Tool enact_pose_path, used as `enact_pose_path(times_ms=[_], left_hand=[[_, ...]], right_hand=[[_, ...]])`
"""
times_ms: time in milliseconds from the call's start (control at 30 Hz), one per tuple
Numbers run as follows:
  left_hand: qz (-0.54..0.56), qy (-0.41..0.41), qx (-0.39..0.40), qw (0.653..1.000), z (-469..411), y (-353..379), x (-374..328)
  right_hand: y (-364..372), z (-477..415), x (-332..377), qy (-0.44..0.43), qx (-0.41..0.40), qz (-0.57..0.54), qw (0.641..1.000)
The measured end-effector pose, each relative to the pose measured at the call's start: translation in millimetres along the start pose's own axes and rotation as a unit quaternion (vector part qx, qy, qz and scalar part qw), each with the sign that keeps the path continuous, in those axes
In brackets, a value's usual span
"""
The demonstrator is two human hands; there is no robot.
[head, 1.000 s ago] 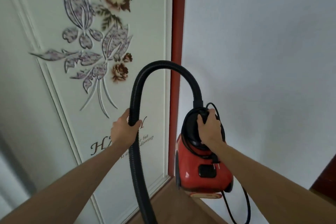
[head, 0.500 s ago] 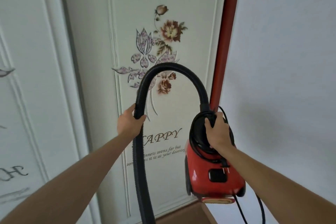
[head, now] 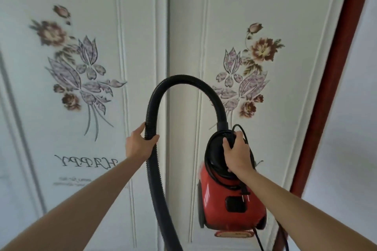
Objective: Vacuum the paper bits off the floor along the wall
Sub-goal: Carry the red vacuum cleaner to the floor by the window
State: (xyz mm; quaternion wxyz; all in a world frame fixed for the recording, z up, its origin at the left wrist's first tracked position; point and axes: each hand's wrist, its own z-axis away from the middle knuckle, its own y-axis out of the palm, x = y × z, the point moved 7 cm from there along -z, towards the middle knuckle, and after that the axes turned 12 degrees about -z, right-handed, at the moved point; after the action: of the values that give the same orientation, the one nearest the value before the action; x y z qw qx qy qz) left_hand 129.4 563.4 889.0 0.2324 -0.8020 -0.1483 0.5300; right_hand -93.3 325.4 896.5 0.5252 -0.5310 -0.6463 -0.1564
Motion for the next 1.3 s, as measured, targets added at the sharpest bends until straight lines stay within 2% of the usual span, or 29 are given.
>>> enact_pose_path(times_ms=[300, 700, 1033, 1300], left_hand=[[-0.068, -0.058, -0.091, 0.992, -33, -136, 110], [-0.125, -0.095, -0.181, 0.971, -41, -280, 207], [-0.119, -0.176, -0.240, 0.947, -58, -334, 277], [-0.156, -0.246, -0.343, 0.893, -82, -356, 307]], right_hand=[[156, 20, 84, -0.036, 0.105, -0.058, 0.992], [315, 64, 176, -0.056, 0.220, -0.129, 0.965], [448, 61, 208, -0.086, 0.333, -0.180, 0.922], [549, 34, 232, -0.148, 0.418, -0.196, 0.875]])
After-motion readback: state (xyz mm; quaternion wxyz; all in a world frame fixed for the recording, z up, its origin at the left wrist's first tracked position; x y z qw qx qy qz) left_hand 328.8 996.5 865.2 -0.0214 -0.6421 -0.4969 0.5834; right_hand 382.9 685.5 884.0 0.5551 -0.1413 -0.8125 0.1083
